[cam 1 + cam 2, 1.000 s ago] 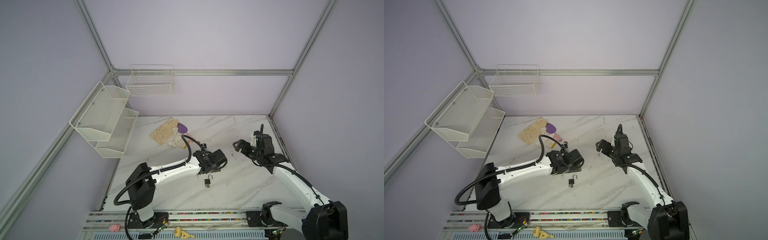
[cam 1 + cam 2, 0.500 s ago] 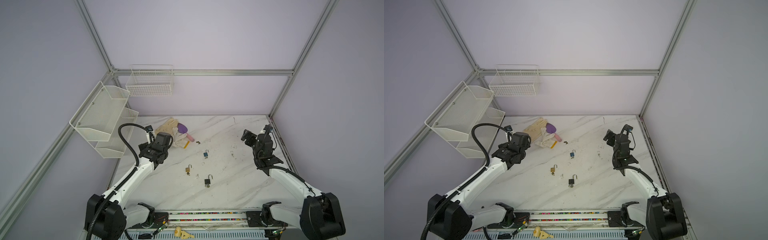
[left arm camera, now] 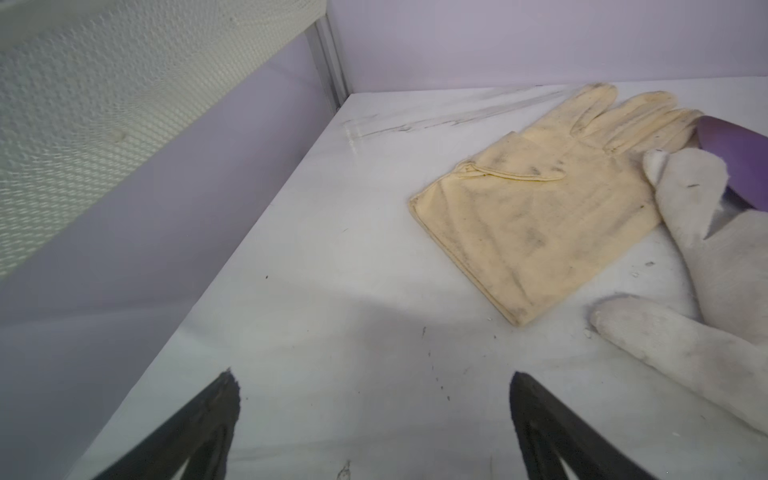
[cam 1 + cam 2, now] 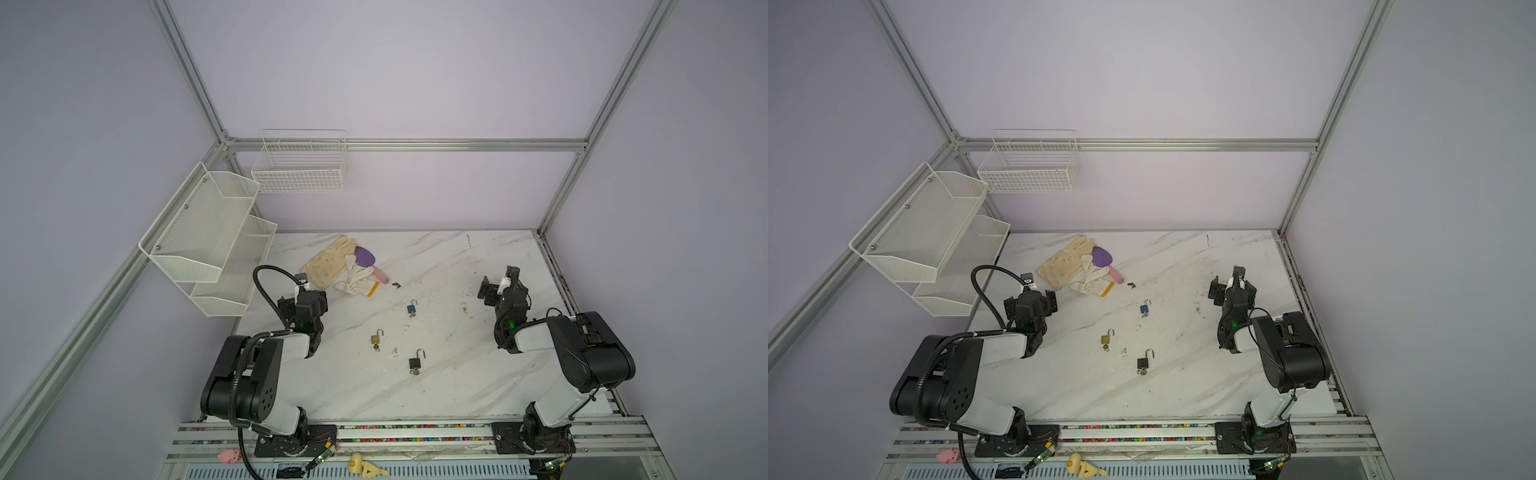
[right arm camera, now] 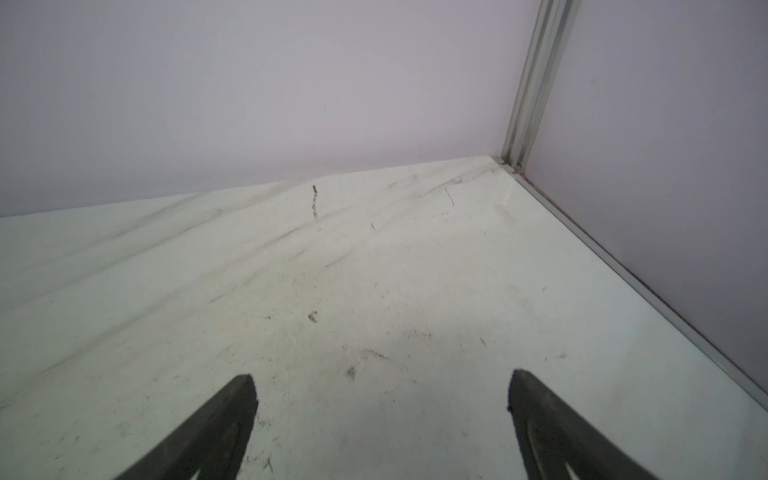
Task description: Unlock with the key
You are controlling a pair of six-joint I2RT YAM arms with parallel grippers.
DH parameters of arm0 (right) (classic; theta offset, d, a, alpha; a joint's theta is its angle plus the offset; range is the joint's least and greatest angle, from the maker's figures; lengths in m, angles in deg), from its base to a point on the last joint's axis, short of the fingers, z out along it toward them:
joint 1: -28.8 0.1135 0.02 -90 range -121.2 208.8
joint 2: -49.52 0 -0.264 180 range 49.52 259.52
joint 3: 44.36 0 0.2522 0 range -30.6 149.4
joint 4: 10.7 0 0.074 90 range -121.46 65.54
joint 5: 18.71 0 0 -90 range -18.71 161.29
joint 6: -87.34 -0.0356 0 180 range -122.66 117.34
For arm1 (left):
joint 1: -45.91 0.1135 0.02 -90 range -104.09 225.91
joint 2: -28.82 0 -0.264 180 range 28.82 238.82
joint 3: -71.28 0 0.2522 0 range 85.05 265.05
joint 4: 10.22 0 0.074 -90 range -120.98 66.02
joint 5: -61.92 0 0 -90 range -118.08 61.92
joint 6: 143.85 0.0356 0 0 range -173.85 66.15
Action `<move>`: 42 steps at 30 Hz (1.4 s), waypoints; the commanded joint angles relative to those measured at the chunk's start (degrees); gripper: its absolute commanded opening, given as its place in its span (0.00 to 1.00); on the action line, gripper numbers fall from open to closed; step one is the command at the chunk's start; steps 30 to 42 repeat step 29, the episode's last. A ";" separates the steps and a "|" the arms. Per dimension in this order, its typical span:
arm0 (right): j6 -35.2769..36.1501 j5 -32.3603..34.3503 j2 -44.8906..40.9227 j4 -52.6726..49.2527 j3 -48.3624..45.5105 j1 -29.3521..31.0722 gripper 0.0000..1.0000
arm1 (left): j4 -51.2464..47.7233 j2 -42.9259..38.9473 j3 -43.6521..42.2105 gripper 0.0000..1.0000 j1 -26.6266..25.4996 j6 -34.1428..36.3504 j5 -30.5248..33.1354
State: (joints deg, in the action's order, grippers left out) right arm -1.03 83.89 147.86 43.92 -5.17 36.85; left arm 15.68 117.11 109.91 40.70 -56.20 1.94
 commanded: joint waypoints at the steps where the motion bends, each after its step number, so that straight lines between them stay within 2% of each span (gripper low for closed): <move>1: 3.35 -7.23 4.29 15.25 -1.76 -1.24 0.97 | 12.07 -1.10 -2.86 1.00 1.26 1.96 -8.30; 3: 2.22 -7.59 3.79 8.04 1.37 -1.96 0.97 | 13.58 0.26 -3.05 1.00 2.04 2.34 -10.99; 4: 0.43 -8.19 4.34 7.89 1.93 -3.57 0.98 | 13.50 1.51 -2.90 1.00 3.12 1.88 -12.91; 6: 1.34 -7.80 3.61 6.54 2.03 -4.22 0.97 | 16.38 2.42 -3.48 1.00 4.41 1.40 -14.83; 7: 1.34 -7.74 3.68 7.37 1.78 -4.23 0.98 | 14.39 1.88 -2.88 1.00 4.59 0.84 -15.17; 10: 1.69 -6.31 3.35 7.72 1.50 -3.69 0.98 | 13.93 1.76 -2.85 1.00 4.64 0.78 -15.08; 42: 1.70 -7.36 3.53 7.38 1.75 -3.67 0.97 | 14.83 1.77 -3.24 1.00 4.51 1.21 -14.92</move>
